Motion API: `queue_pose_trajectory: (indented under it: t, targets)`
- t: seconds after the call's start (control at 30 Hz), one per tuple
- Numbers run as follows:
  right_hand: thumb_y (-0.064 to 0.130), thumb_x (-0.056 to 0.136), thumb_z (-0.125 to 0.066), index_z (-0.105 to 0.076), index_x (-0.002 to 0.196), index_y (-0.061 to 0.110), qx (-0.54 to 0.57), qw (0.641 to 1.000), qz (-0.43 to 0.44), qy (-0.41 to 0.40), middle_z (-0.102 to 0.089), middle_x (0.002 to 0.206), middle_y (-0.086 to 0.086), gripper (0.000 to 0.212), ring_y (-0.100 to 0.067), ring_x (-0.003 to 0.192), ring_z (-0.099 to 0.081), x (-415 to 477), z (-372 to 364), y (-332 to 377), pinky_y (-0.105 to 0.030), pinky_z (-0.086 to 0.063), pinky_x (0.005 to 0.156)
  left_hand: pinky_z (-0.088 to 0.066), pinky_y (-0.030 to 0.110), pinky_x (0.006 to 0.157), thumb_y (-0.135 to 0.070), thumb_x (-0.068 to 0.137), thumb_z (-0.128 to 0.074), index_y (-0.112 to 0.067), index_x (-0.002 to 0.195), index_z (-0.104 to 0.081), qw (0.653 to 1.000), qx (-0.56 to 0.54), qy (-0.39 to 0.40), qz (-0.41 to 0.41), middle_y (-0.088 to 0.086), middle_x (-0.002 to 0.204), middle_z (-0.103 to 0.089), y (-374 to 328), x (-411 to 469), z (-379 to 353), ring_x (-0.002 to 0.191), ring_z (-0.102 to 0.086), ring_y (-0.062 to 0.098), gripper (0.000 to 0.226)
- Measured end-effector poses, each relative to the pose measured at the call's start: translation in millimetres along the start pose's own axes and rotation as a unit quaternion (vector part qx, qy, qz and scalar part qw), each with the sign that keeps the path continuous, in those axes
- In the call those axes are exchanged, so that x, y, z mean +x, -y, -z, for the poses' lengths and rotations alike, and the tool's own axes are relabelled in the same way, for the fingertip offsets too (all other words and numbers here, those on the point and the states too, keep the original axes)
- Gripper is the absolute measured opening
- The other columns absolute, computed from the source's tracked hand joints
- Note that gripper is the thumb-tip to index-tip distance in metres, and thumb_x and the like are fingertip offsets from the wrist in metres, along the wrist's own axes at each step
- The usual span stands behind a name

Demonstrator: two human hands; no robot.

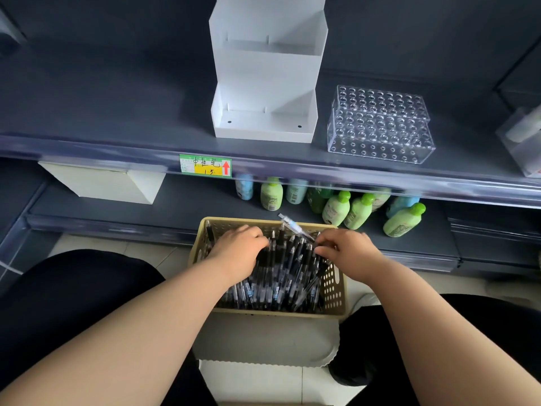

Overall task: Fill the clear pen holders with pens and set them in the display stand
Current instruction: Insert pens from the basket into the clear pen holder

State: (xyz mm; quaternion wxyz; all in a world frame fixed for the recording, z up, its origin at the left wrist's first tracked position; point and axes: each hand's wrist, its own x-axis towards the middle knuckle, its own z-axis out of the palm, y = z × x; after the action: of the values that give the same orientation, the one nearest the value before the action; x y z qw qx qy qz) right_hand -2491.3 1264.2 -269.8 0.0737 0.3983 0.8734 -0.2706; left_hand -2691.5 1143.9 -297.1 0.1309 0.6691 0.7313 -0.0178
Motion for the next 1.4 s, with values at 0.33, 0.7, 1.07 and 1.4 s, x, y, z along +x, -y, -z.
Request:
queue_pose_trajectory:
  t: [0.33,0.7,1.07,1.4]
  targets:
    - [0.026,0.088,-0.056,-0.057,0.097,0.018,0.1,0.994,-0.028,0.028,-0.056,0.076,0.009,0.012,-0.007,0.067,-0.053,7,-15,16,-0.014,-0.037,0.053,-0.024,0.038,0.105,0.0,0.076,-0.061,-0.023,0.121,-0.057,0.972,0.159,0.07,-0.16,0.002,0.13,-0.044,-9,0,-11,0.123,-0.033,0.023,0.051]
    - [0.014,0.082,-0.058,-0.055,0.087,0.022,0.187,0.981,-0.039,-0.046,-0.06,0.079,0.004,0.01,-0.011,0.065,-0.057,11,-7,16,-0.008,-0.041,0.047,-0.033,0.032,0.09,-0.01,0.083,-0.057,-0.023,0.102,-0.062,0.937,0.25,0.067,-0.234,-0.005,0.102,-0.06,3,10,5,0.104,-0.049,0.021,0.024]
    - [0.021,0.086,-0.061,-0.055,0.095,0.016,0.31,0.915,-0.024,-0.257,-0.07,0.079,-0.003,0.012,-0.01,0.062,-0.064,29,104,17,-0.022,-0.049,0.055,-0.042,0.009,0.075,-0.019,0.086,-0.064,-0.022,0.109,-0.067,0.912,-0.338,-0.231,0.017,-0.013,0.097,-0.066,-40,36,90,0.084,-0.055,-0.004,0.023]
    - [0.029,0.092,-0.051,-0.061,0.095,0.011,0.197,0.885,-0.062,-0.418,-0.062,0.082,-0.001,0.02,-0.024,0.079,-0.057,54,209,-65,-0.027,-0.038,0.068,-0.053,0.033,0.086,-0.018,0.085,-0.066,-0.021,0.104,-0.065,0.817,-0.489,-0.304,0.019,-0.008,0.094,-0.067,-128,154,171,0.09,-0.063,0.008,0.019]
